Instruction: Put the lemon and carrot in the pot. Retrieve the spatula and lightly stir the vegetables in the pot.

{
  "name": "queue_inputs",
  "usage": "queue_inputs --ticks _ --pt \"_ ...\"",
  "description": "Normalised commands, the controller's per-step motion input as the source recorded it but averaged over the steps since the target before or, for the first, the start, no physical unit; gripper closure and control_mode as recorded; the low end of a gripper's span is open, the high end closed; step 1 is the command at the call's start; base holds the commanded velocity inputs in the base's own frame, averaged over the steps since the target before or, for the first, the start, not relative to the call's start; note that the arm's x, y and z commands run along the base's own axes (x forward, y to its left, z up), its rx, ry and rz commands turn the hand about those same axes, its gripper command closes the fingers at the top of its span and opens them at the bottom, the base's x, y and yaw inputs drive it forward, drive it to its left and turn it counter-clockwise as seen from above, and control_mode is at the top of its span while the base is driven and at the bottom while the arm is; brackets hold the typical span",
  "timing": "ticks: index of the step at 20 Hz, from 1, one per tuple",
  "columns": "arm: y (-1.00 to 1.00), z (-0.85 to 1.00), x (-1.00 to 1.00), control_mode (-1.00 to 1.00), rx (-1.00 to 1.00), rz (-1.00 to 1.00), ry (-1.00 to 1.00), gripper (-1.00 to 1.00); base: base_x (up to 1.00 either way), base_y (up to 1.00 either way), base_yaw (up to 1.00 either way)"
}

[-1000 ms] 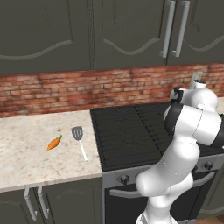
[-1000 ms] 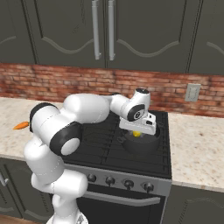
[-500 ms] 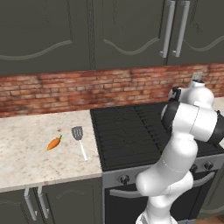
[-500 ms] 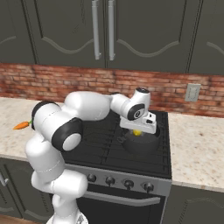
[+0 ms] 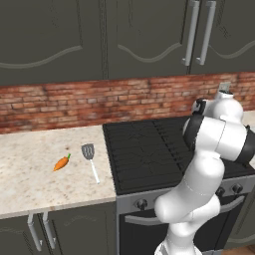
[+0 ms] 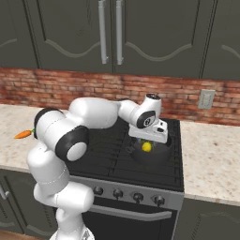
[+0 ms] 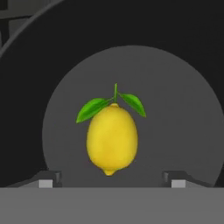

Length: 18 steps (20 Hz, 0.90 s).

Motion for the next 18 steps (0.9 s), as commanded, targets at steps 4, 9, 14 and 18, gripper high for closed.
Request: queue_inputs --ticks 4,9,14,18 --pt "0.0 0.25 0.0 -1.0 0.0 0.0 0.0 -1.0 0.0 0.0 0.0" --pt "0.13 0.51 -0.45 -1.0 0.0 0.0 -0.06 -1.0 0.0 0.0 0.0" --pt "0.61 0.28 -0.74 -1.0 0.0 0.0 -0.07 -1.0 0.0 0.0 0.0" --pt "0.96 0.25 -0.48 -1.0 -0.02 0.0 -0.07 -1.0 0.0 0.0 0.0"
